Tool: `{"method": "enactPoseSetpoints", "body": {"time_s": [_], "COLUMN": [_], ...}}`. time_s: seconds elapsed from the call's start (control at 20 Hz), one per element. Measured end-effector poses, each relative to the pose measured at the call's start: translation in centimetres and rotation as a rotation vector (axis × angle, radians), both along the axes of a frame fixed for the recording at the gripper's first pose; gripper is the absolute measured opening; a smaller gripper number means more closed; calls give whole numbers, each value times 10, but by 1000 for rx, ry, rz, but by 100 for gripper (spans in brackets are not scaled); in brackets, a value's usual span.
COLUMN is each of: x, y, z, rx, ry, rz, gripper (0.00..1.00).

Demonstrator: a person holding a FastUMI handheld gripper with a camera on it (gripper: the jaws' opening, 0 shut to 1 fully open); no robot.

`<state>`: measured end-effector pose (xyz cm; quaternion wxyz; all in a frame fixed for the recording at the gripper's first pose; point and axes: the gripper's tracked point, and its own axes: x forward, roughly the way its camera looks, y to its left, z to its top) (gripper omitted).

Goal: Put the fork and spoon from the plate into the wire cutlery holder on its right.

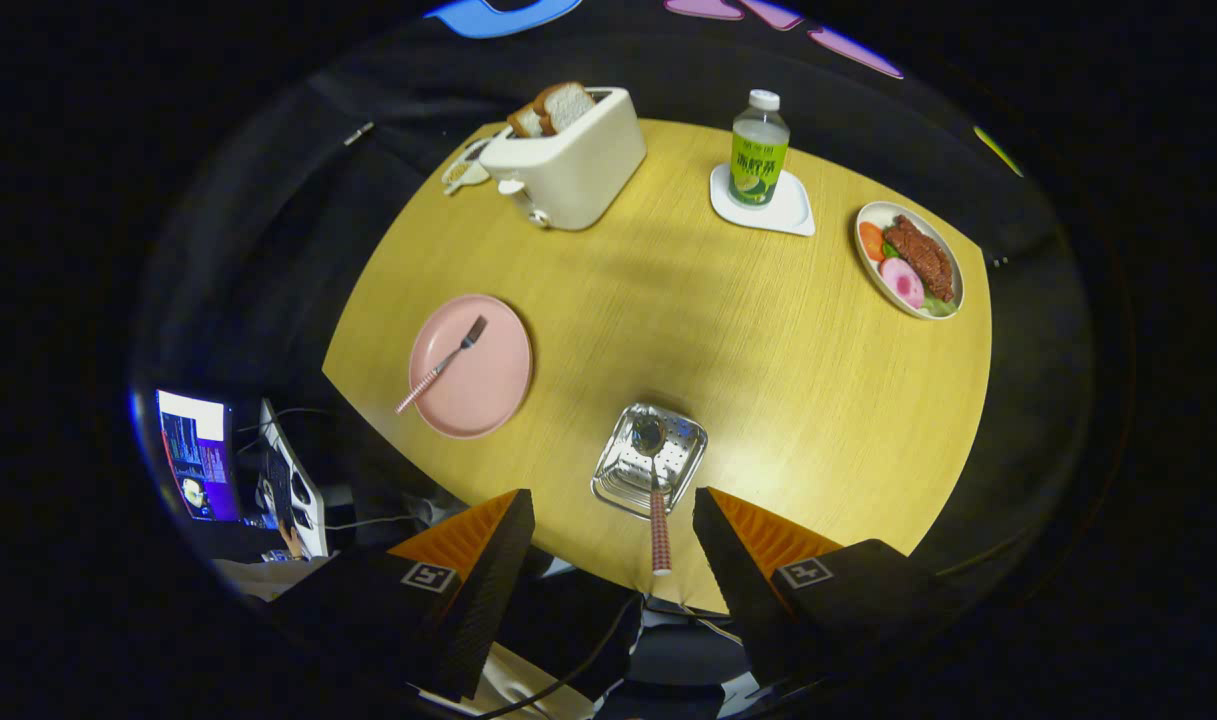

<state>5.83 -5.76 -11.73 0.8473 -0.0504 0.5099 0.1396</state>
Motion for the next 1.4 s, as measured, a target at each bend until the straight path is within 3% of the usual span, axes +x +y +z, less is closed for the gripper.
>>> {"method": "enactPoseSetpoints", "body": {"time_s": [0.4,0.7,0.85,1.4], "x": [-4,10,16,38], "y": [34,94,129,248], "z": [49,43,25,-90], "rx": [114,225,239,201], "ry": [-418,-544,-543,-296], "rz": [-145,-240,-236,-135], "gripper": [100,99,99,100]}}
